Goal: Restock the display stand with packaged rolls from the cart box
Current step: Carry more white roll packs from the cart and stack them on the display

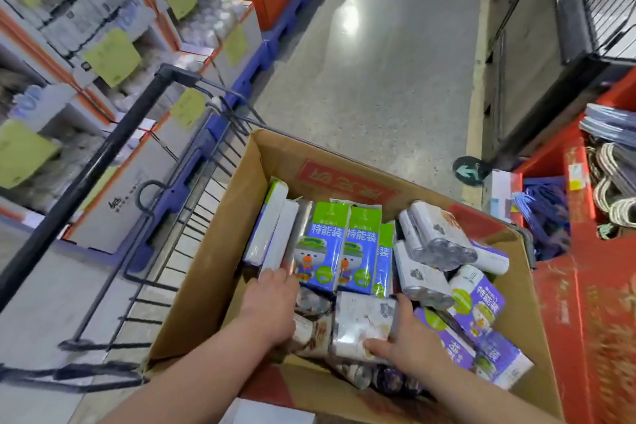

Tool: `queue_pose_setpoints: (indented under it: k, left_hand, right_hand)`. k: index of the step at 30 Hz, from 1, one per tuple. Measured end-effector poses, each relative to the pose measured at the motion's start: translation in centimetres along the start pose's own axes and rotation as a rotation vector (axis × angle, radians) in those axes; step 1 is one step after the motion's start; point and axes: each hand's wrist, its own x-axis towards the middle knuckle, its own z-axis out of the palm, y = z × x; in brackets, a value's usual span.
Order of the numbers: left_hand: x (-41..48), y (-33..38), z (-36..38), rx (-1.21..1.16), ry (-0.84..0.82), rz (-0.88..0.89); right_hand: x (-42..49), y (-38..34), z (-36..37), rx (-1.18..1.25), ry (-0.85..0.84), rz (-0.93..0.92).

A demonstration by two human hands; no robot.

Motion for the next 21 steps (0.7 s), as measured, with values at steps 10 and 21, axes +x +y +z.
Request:
queue_pose_setpoints:
  k: [10, 21]
  left_hand:
    - [0.1, 0.4, 1.0, 0.235, -0.061, 0.116]
    - [0.0, -0.3, 1.7, 0.233, -0.122, 0.144]
  right_hand:
    - [1.6, 1.6, 2.0, 0.563, -0.026, 0.204]
    - [-0.5, 1.6, -0.1, 0.832, 0.065, 0.134]
